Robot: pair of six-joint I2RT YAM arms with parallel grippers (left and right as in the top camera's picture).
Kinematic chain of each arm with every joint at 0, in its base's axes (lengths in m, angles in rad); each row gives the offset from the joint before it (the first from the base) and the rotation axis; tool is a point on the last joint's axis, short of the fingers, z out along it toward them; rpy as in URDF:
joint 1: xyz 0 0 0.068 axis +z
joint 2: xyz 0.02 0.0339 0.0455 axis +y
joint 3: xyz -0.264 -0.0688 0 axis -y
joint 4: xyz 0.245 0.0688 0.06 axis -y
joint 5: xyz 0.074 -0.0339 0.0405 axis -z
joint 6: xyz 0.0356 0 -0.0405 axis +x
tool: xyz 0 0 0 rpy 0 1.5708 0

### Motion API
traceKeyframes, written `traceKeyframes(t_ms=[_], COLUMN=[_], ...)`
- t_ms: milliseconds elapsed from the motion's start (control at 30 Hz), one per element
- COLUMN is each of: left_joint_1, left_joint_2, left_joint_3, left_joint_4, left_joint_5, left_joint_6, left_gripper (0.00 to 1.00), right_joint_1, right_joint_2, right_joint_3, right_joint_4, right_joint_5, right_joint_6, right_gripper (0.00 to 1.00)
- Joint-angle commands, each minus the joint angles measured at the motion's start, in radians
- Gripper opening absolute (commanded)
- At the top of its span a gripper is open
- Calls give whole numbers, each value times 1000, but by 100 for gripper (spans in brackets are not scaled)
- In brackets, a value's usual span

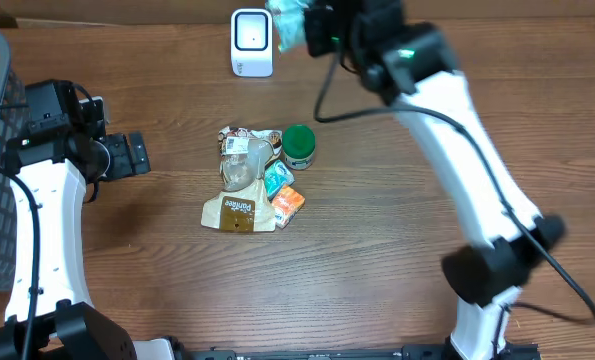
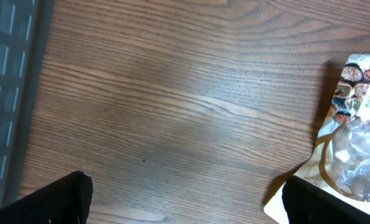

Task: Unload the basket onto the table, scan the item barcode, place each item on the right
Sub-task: 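Carry the wipes pack to the white scanner and hold it there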

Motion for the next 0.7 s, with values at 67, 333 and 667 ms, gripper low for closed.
traceKeyframes(t_ms=[67,333,667], left_joint_1=[1,1,1], left_joint_2=[3,3,3], left_joint_3=[9,8,9], left_joint_4=[0,0,0], left_joint_5=[7,7,7], left_joint_6=[-17,-17,-17], left_gripper=[100,100,100], right_joint_1=[19,21,50], right_joint_2=[175,377,506], right_joint_3=[14,14,13], right_joint_4=[246,673,889], right_joint_5=[109,125,121], right_joint_6=[-550,-821,-1028], right_gripper=[4,4,4])
